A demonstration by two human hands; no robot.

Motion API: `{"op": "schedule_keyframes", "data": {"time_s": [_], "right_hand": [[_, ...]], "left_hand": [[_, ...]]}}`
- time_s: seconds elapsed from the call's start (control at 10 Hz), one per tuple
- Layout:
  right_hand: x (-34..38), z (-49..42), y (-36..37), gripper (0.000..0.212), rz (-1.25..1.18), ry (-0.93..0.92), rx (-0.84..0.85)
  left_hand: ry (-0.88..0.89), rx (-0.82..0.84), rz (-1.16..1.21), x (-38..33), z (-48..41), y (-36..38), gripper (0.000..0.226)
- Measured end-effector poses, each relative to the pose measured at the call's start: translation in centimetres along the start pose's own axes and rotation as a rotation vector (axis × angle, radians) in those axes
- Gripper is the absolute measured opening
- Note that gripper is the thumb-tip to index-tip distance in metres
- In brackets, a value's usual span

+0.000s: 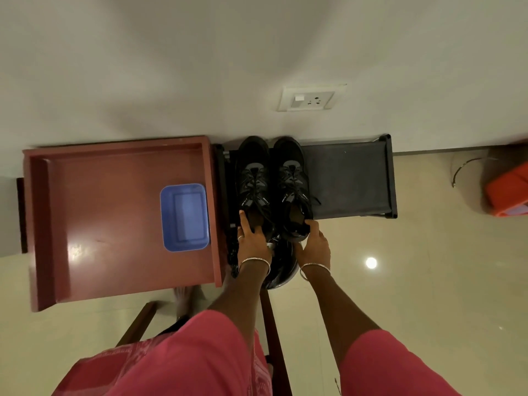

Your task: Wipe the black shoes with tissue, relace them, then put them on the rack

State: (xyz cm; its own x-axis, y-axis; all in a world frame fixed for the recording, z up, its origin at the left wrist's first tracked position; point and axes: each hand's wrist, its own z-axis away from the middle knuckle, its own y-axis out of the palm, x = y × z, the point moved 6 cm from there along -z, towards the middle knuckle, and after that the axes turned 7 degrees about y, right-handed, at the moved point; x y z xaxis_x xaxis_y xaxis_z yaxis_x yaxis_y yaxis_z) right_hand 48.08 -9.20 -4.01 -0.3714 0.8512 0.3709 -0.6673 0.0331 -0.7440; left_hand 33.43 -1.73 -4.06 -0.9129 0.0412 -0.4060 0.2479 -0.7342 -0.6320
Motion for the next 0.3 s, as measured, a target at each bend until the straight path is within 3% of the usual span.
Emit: {"op": "schedule_keyframes", "data": {"time_s": [0.1,0.3], "right_hand": [[0.8,2.2,-1.6,0.042,0.004,0.067,-0.028],[3.4,6.7,-3.9,0.025,0.029,0.039,-0.082]], "left_hand": [[0.034,0.029,-0.003,-0.5,1.7,-1.5,0.058],[0.141,-0.084,-0.047,-0.9,5.6,-5.7,0.048]]}}
